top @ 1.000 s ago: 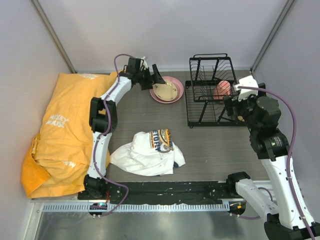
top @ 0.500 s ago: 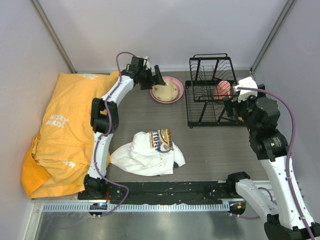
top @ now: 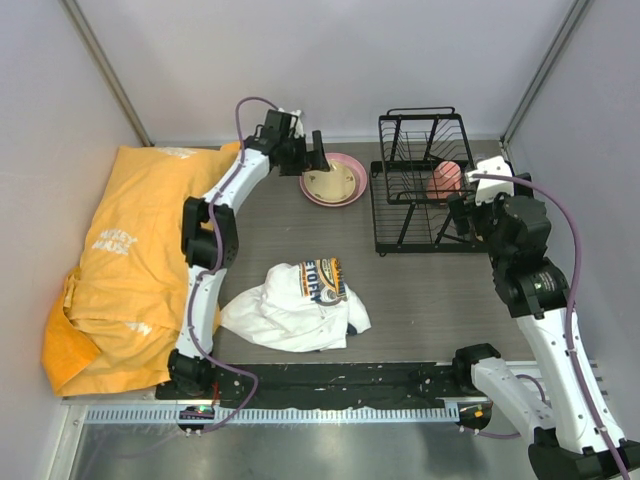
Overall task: Unload the mixed dishes from the dish rack
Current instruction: Place the plate at the center of the board, then pick up the bowl from the dish rack.
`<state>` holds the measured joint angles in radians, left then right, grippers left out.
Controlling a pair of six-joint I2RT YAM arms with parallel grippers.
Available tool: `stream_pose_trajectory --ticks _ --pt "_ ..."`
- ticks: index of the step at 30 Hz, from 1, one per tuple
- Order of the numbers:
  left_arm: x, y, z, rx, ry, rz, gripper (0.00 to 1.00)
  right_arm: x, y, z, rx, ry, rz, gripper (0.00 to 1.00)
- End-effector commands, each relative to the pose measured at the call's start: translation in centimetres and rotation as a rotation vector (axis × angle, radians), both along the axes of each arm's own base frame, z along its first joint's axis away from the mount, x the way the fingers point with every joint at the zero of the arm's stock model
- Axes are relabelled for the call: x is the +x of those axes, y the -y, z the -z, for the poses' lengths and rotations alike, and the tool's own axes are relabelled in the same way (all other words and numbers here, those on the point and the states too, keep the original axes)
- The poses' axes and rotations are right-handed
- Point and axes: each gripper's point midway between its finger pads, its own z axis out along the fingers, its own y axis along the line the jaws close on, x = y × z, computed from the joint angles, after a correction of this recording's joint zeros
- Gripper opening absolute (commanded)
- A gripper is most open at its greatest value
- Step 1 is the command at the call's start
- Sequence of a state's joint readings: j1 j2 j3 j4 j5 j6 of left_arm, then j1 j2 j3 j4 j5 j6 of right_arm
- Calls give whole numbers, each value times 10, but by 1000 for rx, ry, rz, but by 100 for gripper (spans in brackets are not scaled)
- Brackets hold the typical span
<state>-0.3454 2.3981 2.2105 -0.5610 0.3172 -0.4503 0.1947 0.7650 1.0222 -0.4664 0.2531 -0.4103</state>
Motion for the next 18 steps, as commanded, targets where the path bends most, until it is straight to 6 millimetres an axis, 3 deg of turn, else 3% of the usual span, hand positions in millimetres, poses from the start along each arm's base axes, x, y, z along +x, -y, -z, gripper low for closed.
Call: stream_pose_trajectory --ticks 1,4,6,7,8,11,12,13,15,18 --pt "-1 -13 -86 24 187 13 100 6 13 -11 4 55 92 98" --pt "-8 -18 -89 52 202 26 100 9 19 -4 -3 45 123 100" --pt "-12 -23 -102 67 232 29 100 10 21 -2 -2 42 135 100" --pt "-15 -26 -97 79 224 29 100 11 23 1 -3 34 143 100" --pt "-19 -27 -109 79 246 29 100 11 24 3 -1 32 150 100" --pt "-26 -35 -109 112 262 37 100 14 31 6 4 25 174 100" --pt "-30 -38 -121 119 290 32 100 14 36 8 4 19 188 100" --pt "-34 -41 -115 139 286 41 100 15 40 9 6 15 199 100" --pt "-39 -48 -129 152 321 37 100 19 45 14 20 1 205 100" --pt "-48 -54 -129 187 341 52 100 22 66 22 36 -24 261 100"
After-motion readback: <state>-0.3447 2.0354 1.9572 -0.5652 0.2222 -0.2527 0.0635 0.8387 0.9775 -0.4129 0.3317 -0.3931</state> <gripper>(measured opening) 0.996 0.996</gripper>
